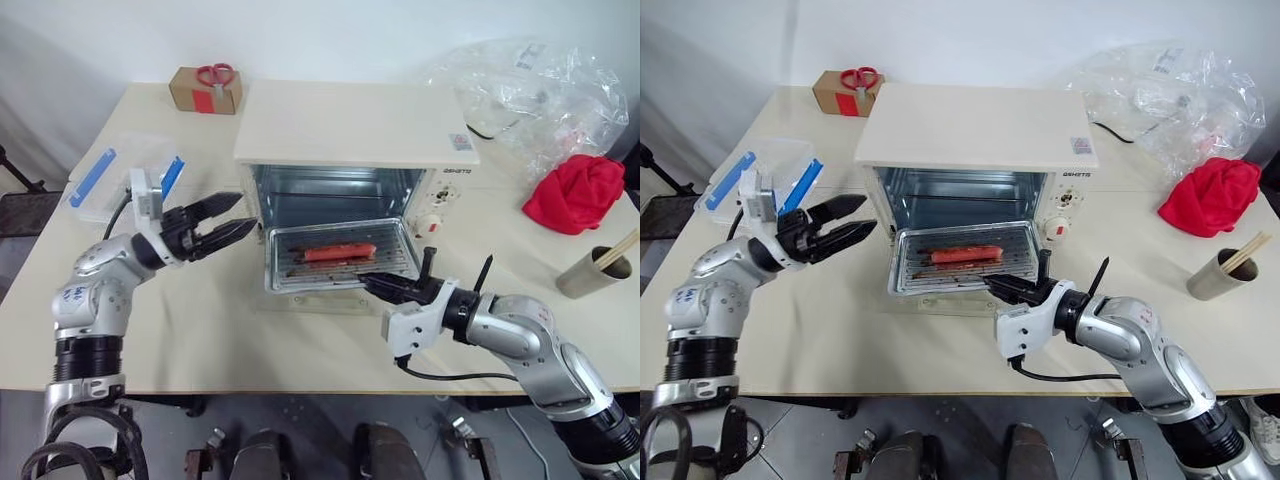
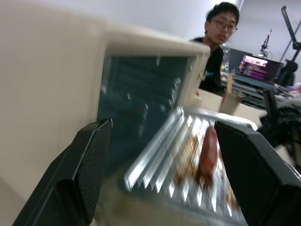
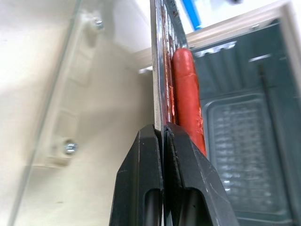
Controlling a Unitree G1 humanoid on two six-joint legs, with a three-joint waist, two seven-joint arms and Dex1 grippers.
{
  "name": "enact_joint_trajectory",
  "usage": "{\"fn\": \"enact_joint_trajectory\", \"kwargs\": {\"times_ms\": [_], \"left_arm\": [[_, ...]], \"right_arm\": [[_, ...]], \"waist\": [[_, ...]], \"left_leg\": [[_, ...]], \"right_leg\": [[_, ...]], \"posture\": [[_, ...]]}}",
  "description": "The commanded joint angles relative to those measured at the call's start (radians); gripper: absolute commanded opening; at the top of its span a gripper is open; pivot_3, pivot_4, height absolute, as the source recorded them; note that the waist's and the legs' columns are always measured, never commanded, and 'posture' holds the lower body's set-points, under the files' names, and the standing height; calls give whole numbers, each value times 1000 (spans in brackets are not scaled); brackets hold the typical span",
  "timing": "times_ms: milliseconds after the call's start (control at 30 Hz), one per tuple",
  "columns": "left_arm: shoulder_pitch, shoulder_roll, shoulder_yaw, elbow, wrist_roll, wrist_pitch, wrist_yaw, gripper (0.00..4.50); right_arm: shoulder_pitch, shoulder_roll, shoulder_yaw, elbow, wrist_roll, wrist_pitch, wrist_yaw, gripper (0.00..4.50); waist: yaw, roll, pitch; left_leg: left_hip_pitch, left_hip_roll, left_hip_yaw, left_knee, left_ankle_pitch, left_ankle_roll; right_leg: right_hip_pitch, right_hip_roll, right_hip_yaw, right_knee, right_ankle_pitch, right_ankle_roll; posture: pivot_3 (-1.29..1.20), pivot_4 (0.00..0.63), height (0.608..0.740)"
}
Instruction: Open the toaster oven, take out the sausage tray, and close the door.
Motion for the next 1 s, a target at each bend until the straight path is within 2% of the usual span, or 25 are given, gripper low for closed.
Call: {"fn": "enact_joint_trajectory", "kwargs": {"times_ms": [33, 167, 300, 433, 567, 800, 900, 1000], "left_arm": [[51, 65, 59, -68, -62, 90, -25, 3720], [138, 132, 93, -94, -113, 222, -29, 3720], [145, 134, 116, -146, -221, 418, 49, 3720], [119, 91, 125, -200, -341, 619, 200, 3720], [24, 30, 181, -161, -529, 863, 423, 3720], [-19, -77, 244, -84, -699, 976, 723, 3720], [-12, -90, 246, -57, -799, 993, 832, 3125], [8, -65, 209, -32, -920, 1008, 914, 2297]], "right_arm": [[1, -10, -46, 14, -10, -73, -62, 41], [-12, -4, -44, 44, -12, -153, -105, 41], [-29, -1, -24, 67, -13, -193, -101, 41], [-59, 7, 10, 87, 11, -223, -74, 41], [-82, 4, 49, 106, 31, -237, -33, 41], [-97, 10, 61, 112, 48, -259, -23, 41], [-100, 10, 57, 112, 49, -262, -20, 39], [-105, 10, 54, 114, 51, -267, -20, 39]], "waist": [[-2, -1, 0], [-2, -1, 0], [2, -1, 1], [-2, -1, 1], [-1, -2, 1], [-1, -2, 1], [-1, -3, 1], [-2, -2, 1]], "left_leg": [[0, 0, 0, 0, 0, 0], [0, 0, 0, 0, 0, 0], [0, 0, -1, 1, 0, 0], [0, 0, -6, 1, 0, 0], [0, 1, -8, 3, 0, 0], [0, 0, -9, 4, 0, 0], [0, 0, -9, 4, 0, 0], [0, 1, -9, 4, 0, 0]], "right_leg": [[0, 0, 0, 0, 0, 0], [-1, 0, 1, 0, 0, 0], [0, 0, 1, 0, 0, 0], [-1, 0, 2, 1, 0, 0], [0, 0, 2, 4, 0, 0], [0, -1, 3, 5, 0, 0], [0, -1, 3, 5, 0, 0], [0, -1, 3, 5, 0, 0]], "posture": [[0, 150, 740], [0, 150, 740], [0, 150, 740], [0, 150, 740], [0, 150, 740], [0, 150, 740], [0, 150, 740], [0, 150, 740]]}}
